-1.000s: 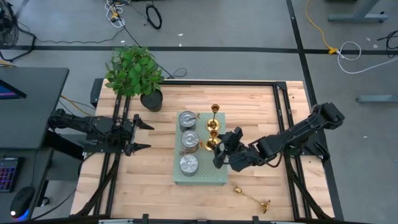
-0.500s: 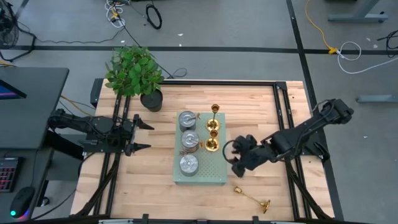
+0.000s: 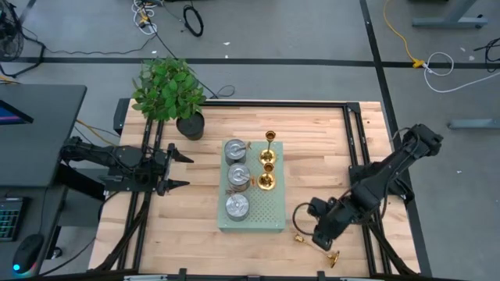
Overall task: Pick & Place candle stick holders
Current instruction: Put the golden candle holder aligned with the brown scented candle on the shelf
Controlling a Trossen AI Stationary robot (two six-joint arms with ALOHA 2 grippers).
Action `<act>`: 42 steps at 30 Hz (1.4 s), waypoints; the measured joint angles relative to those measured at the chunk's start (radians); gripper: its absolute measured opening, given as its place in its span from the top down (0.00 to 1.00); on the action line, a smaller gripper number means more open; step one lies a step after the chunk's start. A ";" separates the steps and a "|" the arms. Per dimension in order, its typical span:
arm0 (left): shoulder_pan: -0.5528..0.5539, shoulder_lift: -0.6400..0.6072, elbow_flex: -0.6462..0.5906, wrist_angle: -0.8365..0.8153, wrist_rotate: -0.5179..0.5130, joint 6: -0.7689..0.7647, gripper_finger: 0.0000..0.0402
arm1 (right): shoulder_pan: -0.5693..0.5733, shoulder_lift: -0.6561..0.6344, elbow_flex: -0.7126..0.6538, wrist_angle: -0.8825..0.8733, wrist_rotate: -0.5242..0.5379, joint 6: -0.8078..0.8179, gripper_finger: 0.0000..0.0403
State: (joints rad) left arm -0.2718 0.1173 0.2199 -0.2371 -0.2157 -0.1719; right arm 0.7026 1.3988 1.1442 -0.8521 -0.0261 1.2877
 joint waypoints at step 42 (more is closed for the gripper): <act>0.000 0.000 0.000 0.000 0.000 0.000 0.01 | 0.091 0.427 0.000 0.140 -0.061 0.138 0.43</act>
State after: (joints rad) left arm -0.2717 0.1176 0.2199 -0.2370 -0.2157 -0.1719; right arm 0.7940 1.8257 1.1439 -0.7120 -0.0874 1.4254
